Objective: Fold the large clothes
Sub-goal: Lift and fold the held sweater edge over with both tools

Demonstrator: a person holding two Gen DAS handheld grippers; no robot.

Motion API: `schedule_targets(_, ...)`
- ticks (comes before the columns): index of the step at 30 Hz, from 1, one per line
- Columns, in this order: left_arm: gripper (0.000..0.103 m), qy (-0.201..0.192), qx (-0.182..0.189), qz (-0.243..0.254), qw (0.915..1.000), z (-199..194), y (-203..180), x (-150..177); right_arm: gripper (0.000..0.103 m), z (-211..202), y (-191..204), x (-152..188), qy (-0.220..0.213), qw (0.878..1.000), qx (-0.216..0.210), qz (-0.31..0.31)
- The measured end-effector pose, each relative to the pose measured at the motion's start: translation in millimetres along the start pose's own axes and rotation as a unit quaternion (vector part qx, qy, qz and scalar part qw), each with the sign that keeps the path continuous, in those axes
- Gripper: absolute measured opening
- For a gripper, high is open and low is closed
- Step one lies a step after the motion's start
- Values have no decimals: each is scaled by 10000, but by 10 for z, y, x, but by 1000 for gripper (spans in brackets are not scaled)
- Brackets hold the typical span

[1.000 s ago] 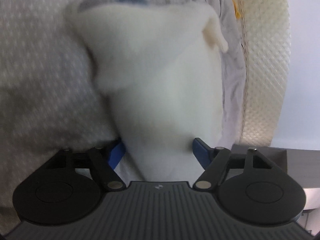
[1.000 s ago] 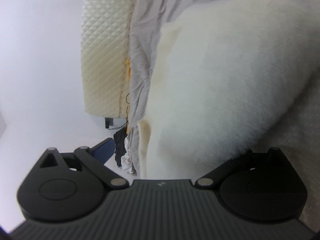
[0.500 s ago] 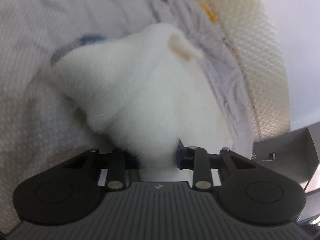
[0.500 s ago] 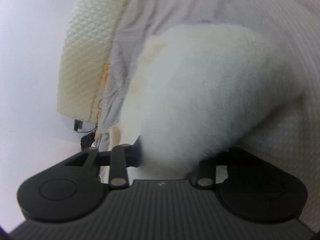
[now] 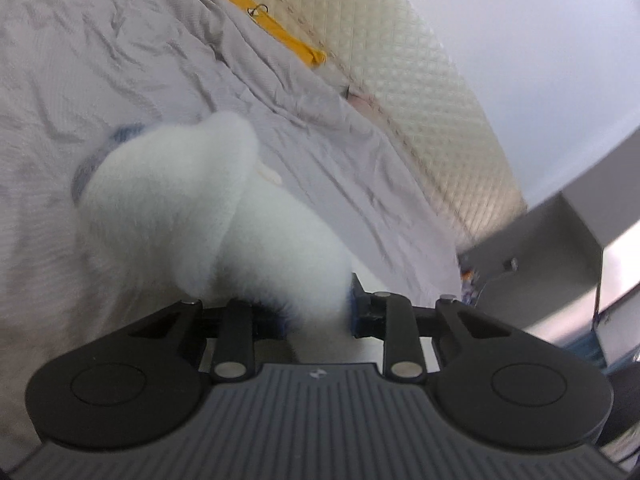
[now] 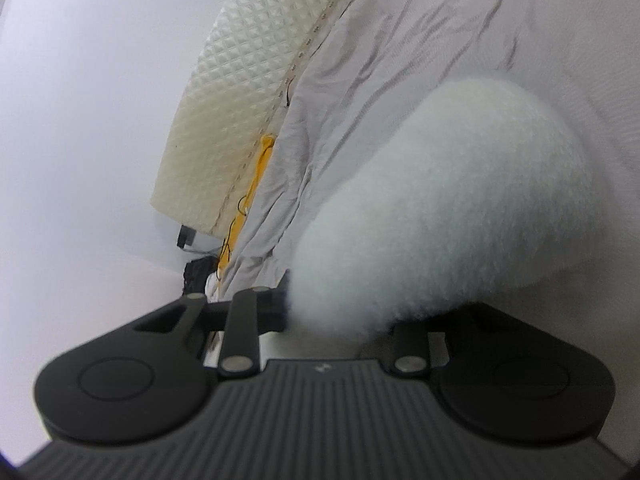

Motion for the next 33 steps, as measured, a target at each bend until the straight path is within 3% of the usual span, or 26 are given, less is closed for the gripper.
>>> schedule_targets(7,31,547,-172,237,9981,-518,-101,227,38,-419,9,189,162,9997,88,-134)
schedule_targets(12,32,776,-87,87,9969,-440,2,321,38,-451,-175,255,405,9991,122,71)
schedule_targets(14,34,833,-16,-37,9965,-355,9,271,39,-396,-215,202,473,9984,132,294)
schedule_targets(17,37,820,35,-177,9965,-272,-21,149,49,-340,-135,103,522,9976,37,451)
schedule_targets(19,39,789,49,-225,9966,-187,-81,41,70,-286,-25,19,554,9976,-120,400)
schedule_targets(21,44,763,79,-317,9965,-85,-117,-66,79,-185,78,-79,577,9974,-248,358)
schedule_targets(27,54,735,50,-700,9948,398,-141,-384,79,326,-2,-425,555,9963,-147,636)
schedule_targets(33,55,676,-198,-376,9968,1045,-99,-605,75,875,-254,-676,598,9964,139,588)
Point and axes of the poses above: each gripper's, at about its wrist camera, not at the fingertips, and z roughly the way its jaws point, y to its left, x to its underside, the point moved 10 cm from there along z, roughly the way its jaws point, and after that the axes turned 4 degrees about y, right-handed, at the moved point
